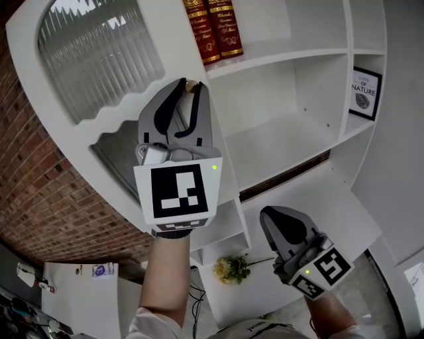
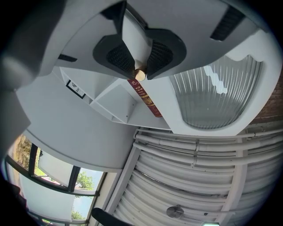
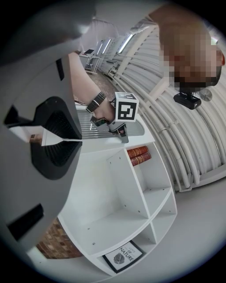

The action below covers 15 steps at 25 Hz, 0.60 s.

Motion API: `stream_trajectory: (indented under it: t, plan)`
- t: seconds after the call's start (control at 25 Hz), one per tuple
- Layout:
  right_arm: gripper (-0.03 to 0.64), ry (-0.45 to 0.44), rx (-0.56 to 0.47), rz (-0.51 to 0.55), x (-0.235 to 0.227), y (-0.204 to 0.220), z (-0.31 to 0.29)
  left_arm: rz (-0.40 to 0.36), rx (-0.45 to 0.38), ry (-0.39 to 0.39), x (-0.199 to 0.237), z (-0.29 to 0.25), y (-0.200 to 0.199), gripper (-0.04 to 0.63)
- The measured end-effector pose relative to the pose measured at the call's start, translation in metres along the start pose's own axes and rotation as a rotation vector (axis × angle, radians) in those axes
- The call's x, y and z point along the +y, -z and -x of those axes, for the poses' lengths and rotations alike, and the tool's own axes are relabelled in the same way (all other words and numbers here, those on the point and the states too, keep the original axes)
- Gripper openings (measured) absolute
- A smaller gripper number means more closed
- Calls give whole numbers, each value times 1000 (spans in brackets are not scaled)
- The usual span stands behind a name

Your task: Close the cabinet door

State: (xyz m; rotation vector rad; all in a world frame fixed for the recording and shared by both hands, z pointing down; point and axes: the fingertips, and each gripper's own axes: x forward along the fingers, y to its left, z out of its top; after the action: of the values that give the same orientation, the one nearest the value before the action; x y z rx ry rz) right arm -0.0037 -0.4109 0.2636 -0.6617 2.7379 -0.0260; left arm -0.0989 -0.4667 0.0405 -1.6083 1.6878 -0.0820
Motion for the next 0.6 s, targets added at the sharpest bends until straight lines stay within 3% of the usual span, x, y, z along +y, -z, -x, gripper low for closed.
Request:
stream_trajectory:
  t: [0.36,0.6]
  plan:
    - [20,1,8,4,8,1,5,41,-5,24,-2,9,-7,89]
    - [21,1,10,0,13,2,10,150,-32,64,-4,22,-16,89]
